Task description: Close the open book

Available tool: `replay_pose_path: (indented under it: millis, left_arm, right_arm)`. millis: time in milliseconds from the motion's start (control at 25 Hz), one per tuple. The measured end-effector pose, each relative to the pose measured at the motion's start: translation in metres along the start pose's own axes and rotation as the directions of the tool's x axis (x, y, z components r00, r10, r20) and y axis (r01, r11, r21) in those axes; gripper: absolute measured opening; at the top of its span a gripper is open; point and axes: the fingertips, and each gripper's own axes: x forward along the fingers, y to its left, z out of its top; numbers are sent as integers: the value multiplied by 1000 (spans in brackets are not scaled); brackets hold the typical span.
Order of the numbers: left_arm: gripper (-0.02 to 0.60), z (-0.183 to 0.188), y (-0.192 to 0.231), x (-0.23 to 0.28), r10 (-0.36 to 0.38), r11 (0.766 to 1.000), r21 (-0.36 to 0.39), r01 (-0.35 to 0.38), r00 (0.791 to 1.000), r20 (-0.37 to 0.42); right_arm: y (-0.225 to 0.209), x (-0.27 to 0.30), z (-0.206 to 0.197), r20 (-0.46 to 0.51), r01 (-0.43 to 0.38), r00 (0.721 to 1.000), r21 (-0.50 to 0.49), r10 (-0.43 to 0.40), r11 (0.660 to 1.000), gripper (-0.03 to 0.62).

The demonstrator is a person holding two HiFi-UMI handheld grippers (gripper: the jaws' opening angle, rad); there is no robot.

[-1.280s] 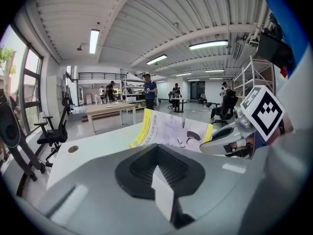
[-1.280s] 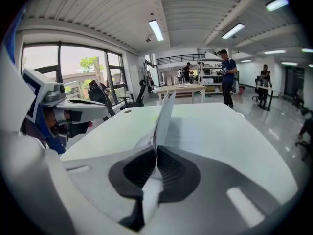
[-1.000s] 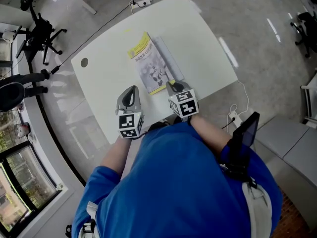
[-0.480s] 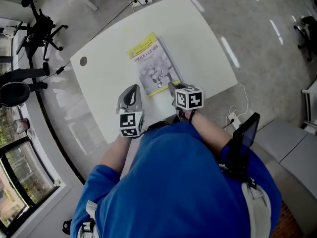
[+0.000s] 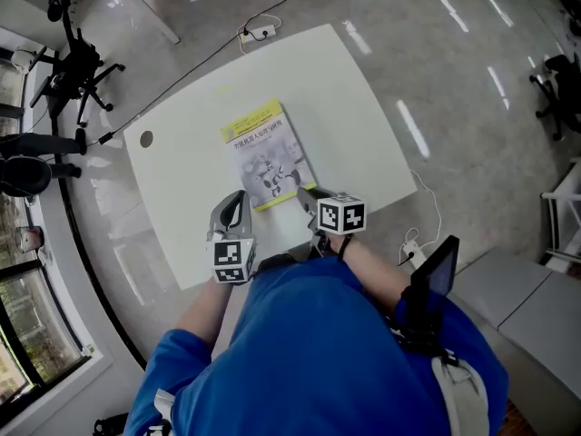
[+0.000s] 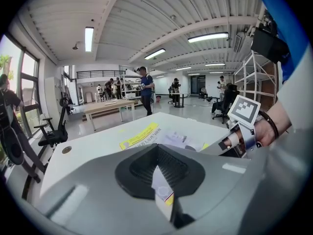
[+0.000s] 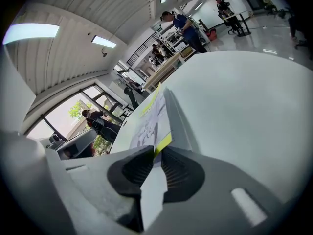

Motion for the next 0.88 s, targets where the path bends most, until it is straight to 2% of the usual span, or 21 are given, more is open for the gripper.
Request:
replay_pose_path:
  millis: [280, 600, 720, 880]
  left_arm:
    - [8, 6, -9, 3, 75, 996, -48, -73, 997, 33]
    - [8, -6, -17, -15, 103, 992, -77, -99, 993, 51]
    - [8, -6, -21, -23, 101, 992, -86, -94, 992, 77]
    - [8, -5, -28, -49, 96, 992, -88, -86, 988, 118]
  right_arm:
    - [-11, -9, 2, -49, 9, 999, -95, -14, 995, 41]
    - [-31, -36, 4, -17, 102, 994, -180, -107, 978, 41]
    - [-25, -53, 8, 37, 147, 989, -256, -142, 955, 41]
    - [3, -76, 3, 127, 194, 980, -385, -156, 902, 41]
